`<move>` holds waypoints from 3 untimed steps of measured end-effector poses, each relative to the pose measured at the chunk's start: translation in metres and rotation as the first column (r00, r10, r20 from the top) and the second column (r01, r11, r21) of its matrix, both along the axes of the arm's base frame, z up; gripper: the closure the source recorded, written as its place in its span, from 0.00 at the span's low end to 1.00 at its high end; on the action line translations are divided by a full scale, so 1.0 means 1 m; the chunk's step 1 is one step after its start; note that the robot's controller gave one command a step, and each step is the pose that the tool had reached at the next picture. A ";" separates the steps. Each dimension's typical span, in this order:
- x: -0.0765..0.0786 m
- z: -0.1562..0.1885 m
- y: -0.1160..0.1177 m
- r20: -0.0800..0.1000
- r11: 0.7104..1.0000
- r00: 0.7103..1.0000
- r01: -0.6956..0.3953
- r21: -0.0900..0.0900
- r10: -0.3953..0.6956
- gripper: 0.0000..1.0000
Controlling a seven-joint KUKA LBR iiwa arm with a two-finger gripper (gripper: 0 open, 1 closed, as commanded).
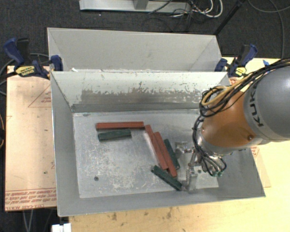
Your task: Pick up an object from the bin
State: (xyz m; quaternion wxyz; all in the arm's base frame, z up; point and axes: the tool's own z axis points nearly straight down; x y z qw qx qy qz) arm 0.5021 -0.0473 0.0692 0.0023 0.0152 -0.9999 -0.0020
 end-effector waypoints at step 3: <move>0.066 0.018 0.069 0.011 0.994 0.993 0.113 -0.006 -0.113 0.00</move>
Offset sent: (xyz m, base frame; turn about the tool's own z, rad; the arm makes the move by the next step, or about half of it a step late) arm -0.0059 0.0488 0.0008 0.2009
